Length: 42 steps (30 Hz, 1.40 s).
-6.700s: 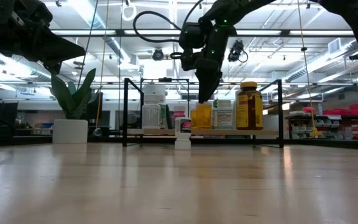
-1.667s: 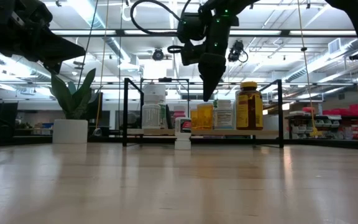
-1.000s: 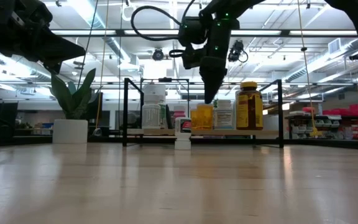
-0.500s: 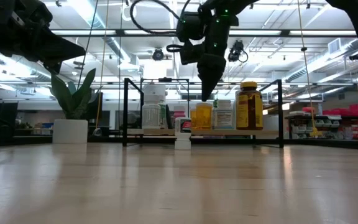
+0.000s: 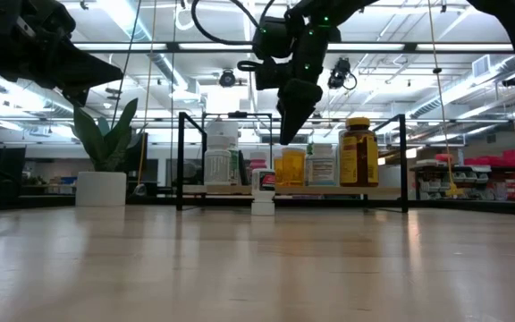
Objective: Pick and place medicine bottles onto shelf by color
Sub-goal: Close the yellow pill bottle
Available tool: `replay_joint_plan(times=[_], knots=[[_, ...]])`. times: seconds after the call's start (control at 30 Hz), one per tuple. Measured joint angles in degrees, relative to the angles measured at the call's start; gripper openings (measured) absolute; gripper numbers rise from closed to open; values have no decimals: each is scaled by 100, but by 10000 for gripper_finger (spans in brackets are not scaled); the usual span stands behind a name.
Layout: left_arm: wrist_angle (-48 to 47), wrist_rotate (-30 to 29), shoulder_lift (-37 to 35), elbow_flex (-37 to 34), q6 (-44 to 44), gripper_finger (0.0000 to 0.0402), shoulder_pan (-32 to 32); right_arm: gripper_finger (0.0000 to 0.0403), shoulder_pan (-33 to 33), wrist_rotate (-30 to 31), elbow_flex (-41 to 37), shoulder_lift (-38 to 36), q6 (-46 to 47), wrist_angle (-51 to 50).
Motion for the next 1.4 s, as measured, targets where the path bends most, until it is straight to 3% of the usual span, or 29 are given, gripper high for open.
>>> replay_joint_plan(times=[0.4, 0.8, 1.0, 1.2, 1.4], knots=[[0, 2, 0, 0, 0, 35, 2, 250, -80, -248, -144, 6, 9, 38], [2, 1, -1, 0, 0, 29, 2, 250, -87, 54, -155, -13, 15, 200], [-1, 0, -2, 0, 0, 36, 2, 247, -5, -77, -245, -422, 273, 754], [0, 2, -2, 0, 0, 29, -1, 235, 107, 8, -1712, -1435, 636, 2417], [2, 0, -2, 0, 0, 26, 1, 217, 224, 883, -3526, -1972, 1153, 4877]])
